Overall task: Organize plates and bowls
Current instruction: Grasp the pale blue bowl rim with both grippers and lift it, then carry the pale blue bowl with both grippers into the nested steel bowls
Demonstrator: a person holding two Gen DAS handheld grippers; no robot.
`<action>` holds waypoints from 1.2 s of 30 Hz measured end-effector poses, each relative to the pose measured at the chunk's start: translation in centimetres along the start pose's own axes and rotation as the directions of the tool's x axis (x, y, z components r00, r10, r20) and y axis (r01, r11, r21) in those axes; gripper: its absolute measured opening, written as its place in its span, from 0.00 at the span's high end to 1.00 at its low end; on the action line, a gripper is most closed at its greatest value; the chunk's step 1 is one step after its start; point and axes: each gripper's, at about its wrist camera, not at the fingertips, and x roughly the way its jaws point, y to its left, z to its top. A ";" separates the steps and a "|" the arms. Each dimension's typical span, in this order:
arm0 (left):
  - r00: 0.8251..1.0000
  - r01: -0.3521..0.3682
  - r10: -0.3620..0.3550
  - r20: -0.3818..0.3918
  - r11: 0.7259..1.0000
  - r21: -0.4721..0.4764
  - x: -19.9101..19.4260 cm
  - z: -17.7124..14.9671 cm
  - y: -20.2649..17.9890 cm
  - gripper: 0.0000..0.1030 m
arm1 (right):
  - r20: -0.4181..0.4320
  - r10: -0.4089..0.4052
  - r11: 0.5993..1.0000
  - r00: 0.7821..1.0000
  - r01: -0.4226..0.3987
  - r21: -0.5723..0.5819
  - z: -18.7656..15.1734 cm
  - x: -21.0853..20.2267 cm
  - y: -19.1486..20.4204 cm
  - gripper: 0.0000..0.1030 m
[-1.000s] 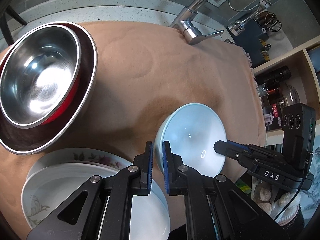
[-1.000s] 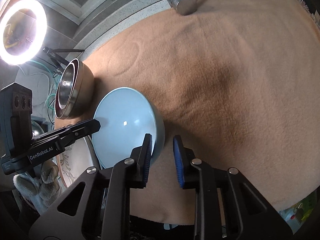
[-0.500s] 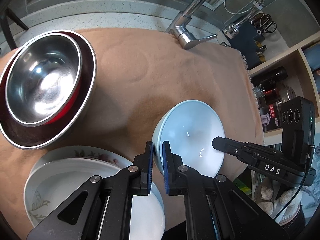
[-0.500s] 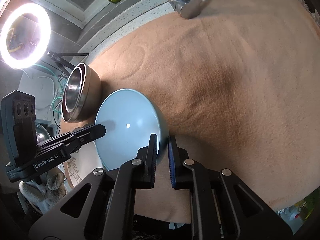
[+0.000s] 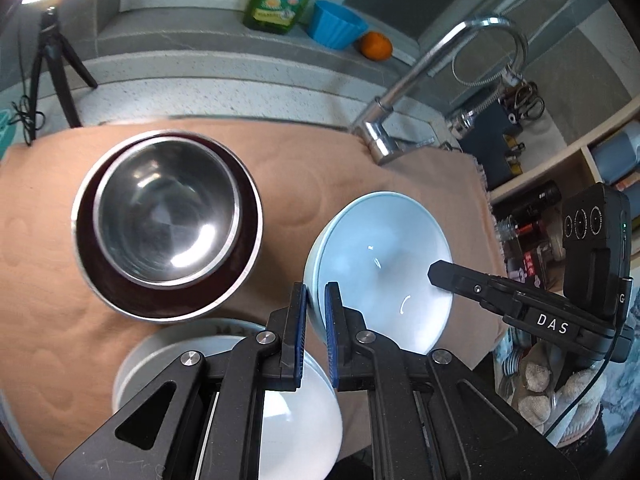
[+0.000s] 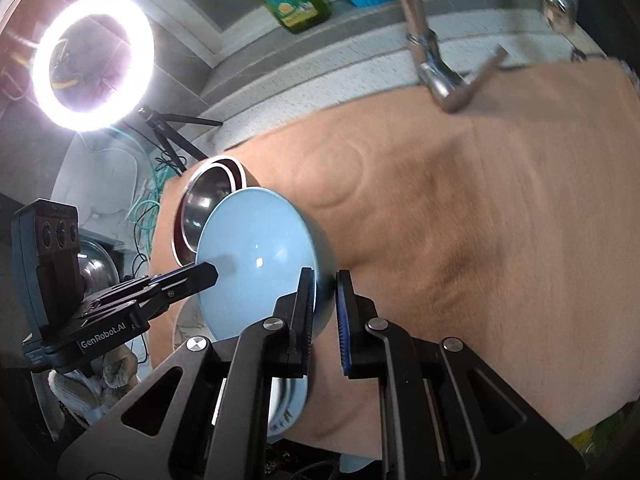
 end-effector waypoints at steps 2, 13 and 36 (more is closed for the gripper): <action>1.000 -0.004 0.004 0.021 1.000 -0.019 -0.8 0.5 0.9 0.93 | 0.008 -0.001 1.000 1.000 0.001 -0.030 0.9 0.0 1.3 0.90; 0.992 -0.081 0.091 0.087 0.989 -0.120 -2.9 3.0 5.8 0.93 | -0.003 -0.016 0.984 1.000 0.015 -0.177 5.2 3.1 8.6 0.90; 0.986 -0.157 0.166 0.029 0.967 -0.200 -1.3 3.7 11.3 0.93 | -0.109 -0.078 0.972 0.991 0.051 -0.230 6.2 11.3 11.3 0.90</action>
